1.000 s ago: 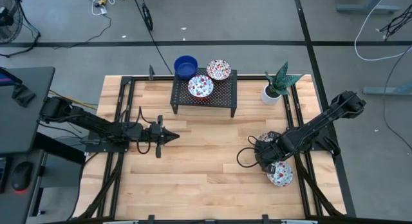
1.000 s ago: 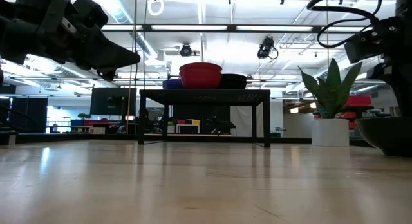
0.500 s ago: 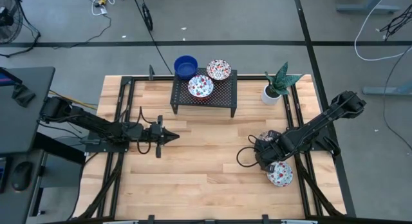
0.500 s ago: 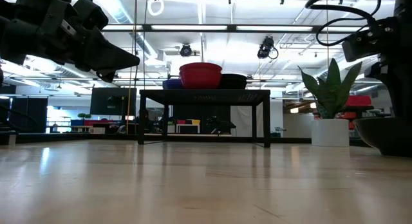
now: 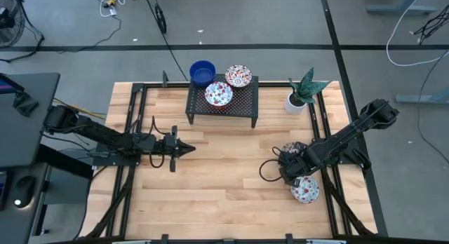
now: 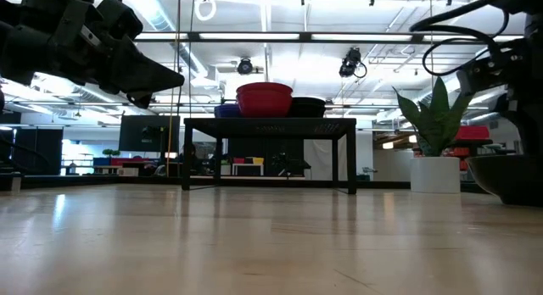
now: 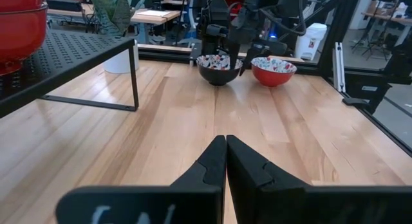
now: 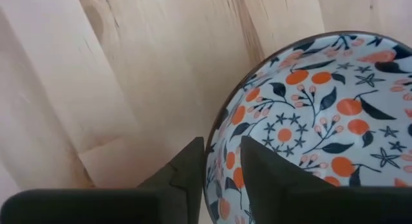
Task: Pick & Place Mini bowls
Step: Stack the orange bowl on top of the other orange bowls on the shelf
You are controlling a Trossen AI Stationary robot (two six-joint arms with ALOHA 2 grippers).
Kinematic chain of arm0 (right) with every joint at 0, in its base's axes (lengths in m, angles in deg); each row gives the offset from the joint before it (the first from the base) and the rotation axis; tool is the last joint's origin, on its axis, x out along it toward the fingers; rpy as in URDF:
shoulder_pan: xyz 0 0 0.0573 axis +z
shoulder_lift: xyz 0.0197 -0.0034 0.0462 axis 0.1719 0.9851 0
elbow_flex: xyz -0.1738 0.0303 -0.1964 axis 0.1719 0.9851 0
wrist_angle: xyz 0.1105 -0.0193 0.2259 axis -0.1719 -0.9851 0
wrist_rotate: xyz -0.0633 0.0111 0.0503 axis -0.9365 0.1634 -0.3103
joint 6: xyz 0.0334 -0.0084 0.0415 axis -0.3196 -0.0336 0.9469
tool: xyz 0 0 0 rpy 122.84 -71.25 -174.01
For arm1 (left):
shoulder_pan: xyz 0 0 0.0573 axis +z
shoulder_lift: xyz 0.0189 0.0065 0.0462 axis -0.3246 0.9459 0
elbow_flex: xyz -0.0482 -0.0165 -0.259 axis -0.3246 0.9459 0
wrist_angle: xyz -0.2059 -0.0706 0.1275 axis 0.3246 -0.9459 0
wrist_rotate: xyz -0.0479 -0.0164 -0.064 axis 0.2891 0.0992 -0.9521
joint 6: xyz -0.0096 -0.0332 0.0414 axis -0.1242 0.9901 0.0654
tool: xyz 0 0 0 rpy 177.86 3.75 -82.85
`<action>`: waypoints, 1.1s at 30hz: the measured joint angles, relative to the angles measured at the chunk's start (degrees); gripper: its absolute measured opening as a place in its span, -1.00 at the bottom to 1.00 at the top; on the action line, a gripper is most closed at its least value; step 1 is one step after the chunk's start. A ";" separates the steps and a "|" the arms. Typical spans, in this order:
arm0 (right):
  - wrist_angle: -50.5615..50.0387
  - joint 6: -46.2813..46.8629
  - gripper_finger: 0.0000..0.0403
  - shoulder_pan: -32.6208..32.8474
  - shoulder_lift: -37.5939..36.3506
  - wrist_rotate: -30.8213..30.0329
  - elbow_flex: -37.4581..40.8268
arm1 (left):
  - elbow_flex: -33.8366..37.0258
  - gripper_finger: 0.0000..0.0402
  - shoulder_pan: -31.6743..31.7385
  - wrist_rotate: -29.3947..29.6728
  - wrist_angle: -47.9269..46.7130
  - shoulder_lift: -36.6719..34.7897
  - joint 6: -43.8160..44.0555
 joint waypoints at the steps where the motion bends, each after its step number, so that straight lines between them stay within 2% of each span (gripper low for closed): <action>1: -0.02 -0.16 -0.51 0.00 0.00 0.00 -0.03 | 0.00 -0.93 0.00 0.01 0.00 0.00 0.00; 14: -1.94 -0.23 -0.54 0.00 0.00 -0.09 -2.05 | 0.00 -0.93 0.00 0.02 -0.06 0.00 0.00; 18: -1.92 -0.45 -0.64 0.00 0.00 -0.07 -2.05 | 0.00 -0.93 0.00 0.02 -0.39 0.00 0.02; 24: -2.40 -4.89 -0.94 0.04 -0.04 -0.90 -2.12 | 0.00 -0.93 0.00 0.02 -0.39 0.00 0.02; 29: -3.03 -8.23 -0.94 0.00 -0.02 -2.32 -2.84 | 0.00 -0.93 -0.02 0.02 -0.37 0.00 0.02; 33: -5.00 -11.36 -0.98 0.00 0.00 -3.97 -6.93 | 0.00 -0.93 0.01 0.02 -0.31 0.00 0.02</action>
